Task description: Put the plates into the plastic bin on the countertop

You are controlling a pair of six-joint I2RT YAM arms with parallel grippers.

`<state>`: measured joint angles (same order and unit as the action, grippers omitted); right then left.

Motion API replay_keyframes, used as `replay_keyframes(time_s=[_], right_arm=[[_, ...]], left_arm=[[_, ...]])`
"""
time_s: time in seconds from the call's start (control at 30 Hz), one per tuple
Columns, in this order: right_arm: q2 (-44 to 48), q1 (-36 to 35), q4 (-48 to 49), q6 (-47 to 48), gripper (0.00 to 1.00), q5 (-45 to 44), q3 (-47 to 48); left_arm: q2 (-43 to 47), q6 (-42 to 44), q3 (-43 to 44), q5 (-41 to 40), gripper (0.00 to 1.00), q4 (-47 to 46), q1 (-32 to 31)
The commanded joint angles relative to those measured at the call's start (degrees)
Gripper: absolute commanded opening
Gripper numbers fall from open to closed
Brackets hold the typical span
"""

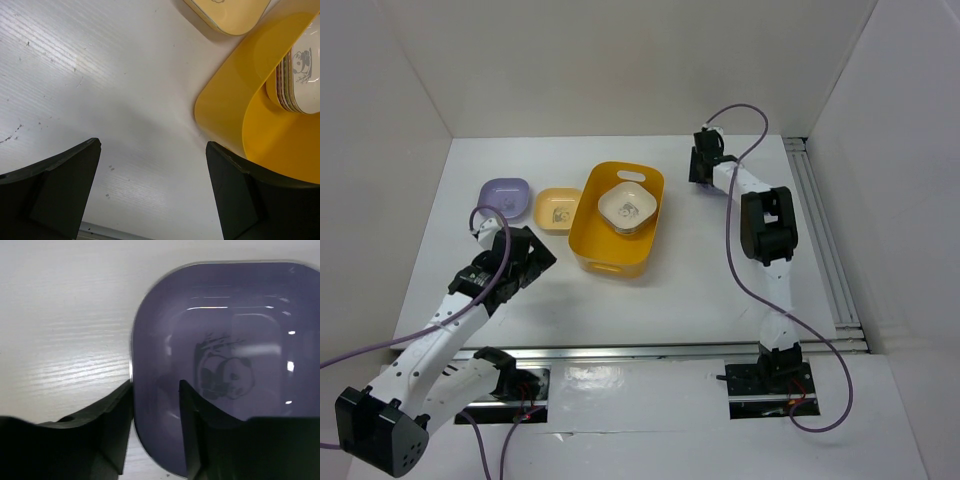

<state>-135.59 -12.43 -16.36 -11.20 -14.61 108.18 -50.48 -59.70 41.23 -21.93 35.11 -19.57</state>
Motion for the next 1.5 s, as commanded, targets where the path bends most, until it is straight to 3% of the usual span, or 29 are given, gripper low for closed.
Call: replay_keyframes(time_s=[0.0, 0.07, 0.1, 0.2, 0.57, 0.9, 1.0, 1.17, 1.47], right_arm=[[1.6, 1.2, 1.0, -1.1, 0.45, 1.3, -0.9], [2.3, 1.2, 1.0, -1.1, 0.32, 1.3, -1.5], [2.3, 1.2, 1.0, -1.1, 0.19, 1.9, -1.5], [3.9, 1.2, 0.4, -1.1, 0.0, 1.3, -0.8], [22.8, -5.8, 0.4, -0.6, 0.0, -5.3, -0.8], [33.2, -21.0, 10.8, -9.3, 0.0, 3.4, -9.0], [29.8, -26.9, 5.4, -5.9, 0.0, 4.0, -2.0], [21.8, -32.8, -3.1, 10.0, 0.0, 2.8, 4.0], [26.1, -32.3, -7.5, 20.0, 0.0, 6.8, -6.0]], left_arm=[[0.2, 1.5, 0.1, -0.3, 1.0, -0.7, 0.4], [0.2, 1.5, 0.1, -0.3, 1.0, -0.7, 0.4], [0.2, 1.5, 0.1, -0.3, 1.0, -0.7, 0.4], [-0.4, 1.5, 0.1, -0.3, 1.0, -0.7, 0.4], [-2.7, 1.5, -0.5, -0.3, 1.0, -2.3, 0.4], [-3.7, -0.9, -3.2, -0.3, 1.0, -5.0, 0.4], [-4.4, -0.9, -3.2, 0.2, 1.0, -5.1, 0.4], [-2.8, -0.9, -4.2, 0.2, 1.0, -4.5, 0.4], [-1.5, -0.9, -4.8, -0.4, 1.0, -4.5, 0.4]])
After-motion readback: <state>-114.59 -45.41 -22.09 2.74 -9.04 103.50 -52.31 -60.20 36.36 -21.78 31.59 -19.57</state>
